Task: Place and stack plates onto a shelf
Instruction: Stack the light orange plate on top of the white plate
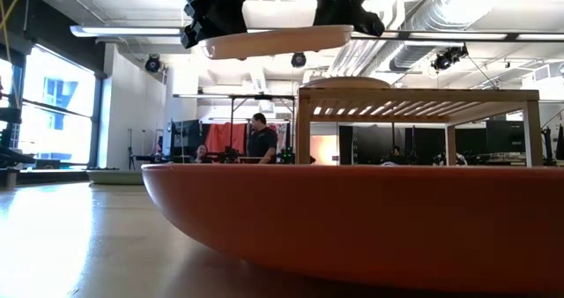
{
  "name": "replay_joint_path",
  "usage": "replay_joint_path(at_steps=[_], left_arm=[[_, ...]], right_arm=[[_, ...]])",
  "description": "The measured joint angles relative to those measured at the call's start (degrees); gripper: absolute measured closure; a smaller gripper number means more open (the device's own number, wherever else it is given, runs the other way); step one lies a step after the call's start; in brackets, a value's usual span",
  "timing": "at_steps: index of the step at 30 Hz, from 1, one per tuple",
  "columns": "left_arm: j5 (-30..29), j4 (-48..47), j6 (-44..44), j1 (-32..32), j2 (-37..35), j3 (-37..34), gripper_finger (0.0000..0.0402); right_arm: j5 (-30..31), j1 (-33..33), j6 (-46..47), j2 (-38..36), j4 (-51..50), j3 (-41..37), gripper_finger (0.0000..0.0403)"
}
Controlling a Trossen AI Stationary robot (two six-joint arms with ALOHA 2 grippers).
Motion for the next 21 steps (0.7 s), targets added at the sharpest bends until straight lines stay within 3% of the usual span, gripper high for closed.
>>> replay_joint_path(at_steps=[21], left_arm=[[1.12, 0.41, 2.43, 2.76, -6.66, 0.00, 0.0316]], right_arm=[[-0.55, 0.55, 2.41, -0.04, -3.22, 0.02, 0.0402]])
